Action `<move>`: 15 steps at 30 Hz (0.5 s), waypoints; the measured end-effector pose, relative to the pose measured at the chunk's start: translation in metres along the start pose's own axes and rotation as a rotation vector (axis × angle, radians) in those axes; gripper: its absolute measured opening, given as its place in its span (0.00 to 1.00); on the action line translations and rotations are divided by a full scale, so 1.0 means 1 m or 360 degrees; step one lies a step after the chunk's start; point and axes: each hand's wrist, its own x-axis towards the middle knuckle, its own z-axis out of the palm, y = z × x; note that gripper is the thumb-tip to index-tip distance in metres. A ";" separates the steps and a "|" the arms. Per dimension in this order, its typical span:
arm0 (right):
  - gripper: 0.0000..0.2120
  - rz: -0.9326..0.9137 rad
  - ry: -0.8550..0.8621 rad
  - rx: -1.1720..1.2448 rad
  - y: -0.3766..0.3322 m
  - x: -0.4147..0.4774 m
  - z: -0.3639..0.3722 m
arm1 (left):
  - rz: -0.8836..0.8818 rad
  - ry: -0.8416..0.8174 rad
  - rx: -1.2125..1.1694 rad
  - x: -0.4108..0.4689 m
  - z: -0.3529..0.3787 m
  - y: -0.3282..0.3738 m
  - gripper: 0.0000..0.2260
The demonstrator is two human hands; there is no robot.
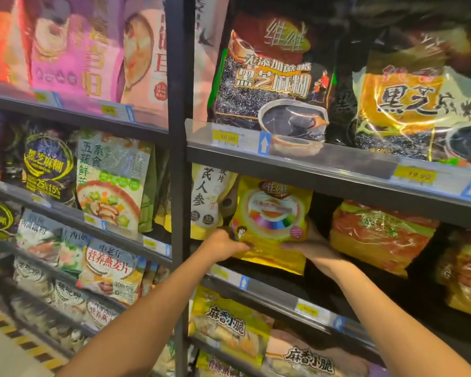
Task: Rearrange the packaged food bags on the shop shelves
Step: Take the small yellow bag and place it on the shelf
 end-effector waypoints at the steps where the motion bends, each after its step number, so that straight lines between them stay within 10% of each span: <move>1: 0.48 -0.0013 -0.0028 -0.0003 0.004 0.006 0.001 | -0.0002 -0.0004 0.0005 0.009 0.000 0.000 0.43; 8: 0.44 -0.0002 0.0220 -0.0112 0.026 0.037 0.029 | 0.0000 0.0075 0.0130 0.046 0.011 -0.002 0.27; 15: 0.18 0.0264 0.0110 -0.0324 0.041 0.050 0.025 | 0.0002 0.0139 0.0158 0.061 0.018 -0.006 0.28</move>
